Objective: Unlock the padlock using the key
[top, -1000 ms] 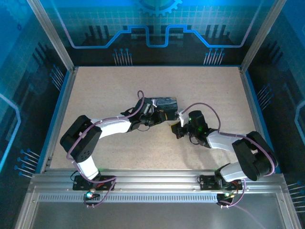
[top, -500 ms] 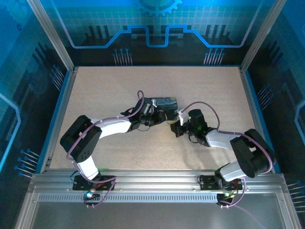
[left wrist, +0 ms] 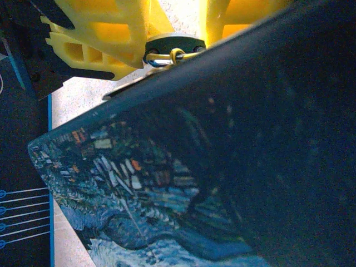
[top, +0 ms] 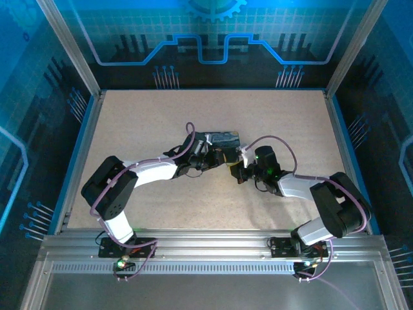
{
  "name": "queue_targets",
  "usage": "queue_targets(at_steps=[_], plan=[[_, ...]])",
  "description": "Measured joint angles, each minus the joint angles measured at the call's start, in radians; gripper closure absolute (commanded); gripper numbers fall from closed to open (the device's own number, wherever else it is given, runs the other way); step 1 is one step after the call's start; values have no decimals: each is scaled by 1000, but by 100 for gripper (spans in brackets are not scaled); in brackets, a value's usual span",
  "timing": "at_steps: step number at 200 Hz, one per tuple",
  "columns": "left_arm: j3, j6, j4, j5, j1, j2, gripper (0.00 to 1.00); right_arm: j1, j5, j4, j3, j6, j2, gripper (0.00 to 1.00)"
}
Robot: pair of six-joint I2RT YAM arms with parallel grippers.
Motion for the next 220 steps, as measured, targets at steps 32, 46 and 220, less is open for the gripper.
queue_targets(at_steps=[32,46,220], plan=[[0,0,-2,0,0,0,89,0,0,4,0,2,3,100],[0,0,-2,0,0,0,89,0,0,6,0,6,4,100],[0,-11,0,-15,0,0,89,0,-8,39,7,47,18,100]])
